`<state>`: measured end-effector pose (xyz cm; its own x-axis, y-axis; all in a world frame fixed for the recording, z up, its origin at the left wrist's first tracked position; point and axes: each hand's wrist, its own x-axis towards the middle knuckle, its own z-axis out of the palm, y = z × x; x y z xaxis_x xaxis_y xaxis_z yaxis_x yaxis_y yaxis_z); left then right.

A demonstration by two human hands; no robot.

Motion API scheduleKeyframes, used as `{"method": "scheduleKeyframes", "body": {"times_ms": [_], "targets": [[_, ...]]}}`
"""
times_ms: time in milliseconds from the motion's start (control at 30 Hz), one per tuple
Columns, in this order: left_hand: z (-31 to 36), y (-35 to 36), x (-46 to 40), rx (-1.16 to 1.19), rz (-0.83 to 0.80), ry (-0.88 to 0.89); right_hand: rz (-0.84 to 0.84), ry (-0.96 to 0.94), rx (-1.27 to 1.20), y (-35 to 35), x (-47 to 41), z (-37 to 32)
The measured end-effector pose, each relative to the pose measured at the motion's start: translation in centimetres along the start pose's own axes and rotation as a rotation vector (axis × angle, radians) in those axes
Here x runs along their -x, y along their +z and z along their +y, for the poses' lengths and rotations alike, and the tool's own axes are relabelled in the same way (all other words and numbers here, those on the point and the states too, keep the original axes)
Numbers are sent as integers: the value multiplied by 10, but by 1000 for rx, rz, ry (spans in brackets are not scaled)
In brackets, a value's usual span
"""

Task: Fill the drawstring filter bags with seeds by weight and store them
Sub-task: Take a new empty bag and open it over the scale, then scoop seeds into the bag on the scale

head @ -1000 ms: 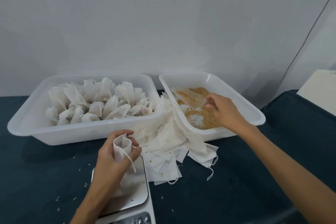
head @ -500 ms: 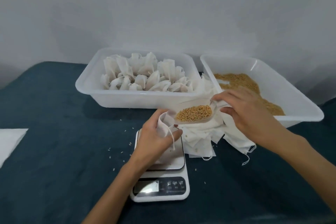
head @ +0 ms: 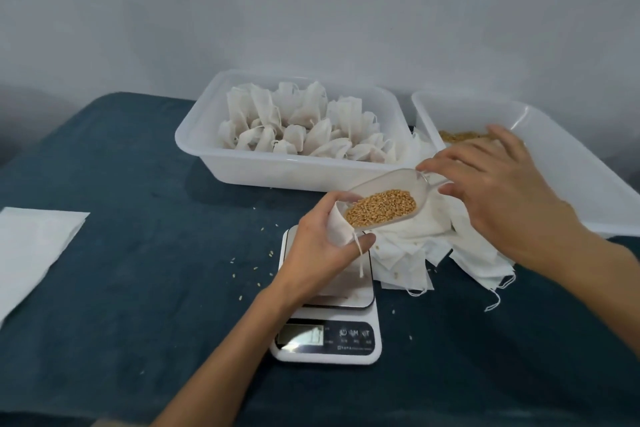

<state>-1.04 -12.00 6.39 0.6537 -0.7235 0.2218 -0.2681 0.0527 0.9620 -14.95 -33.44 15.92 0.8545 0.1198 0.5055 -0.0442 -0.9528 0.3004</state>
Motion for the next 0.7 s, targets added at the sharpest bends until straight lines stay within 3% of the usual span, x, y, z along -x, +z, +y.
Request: {"method": "scheduleKeyframes", "body": {"times_ms": [700], "targets": [[1,1,0,-25,5,-13,-2,-15,37,-20,-6,-15]]}}
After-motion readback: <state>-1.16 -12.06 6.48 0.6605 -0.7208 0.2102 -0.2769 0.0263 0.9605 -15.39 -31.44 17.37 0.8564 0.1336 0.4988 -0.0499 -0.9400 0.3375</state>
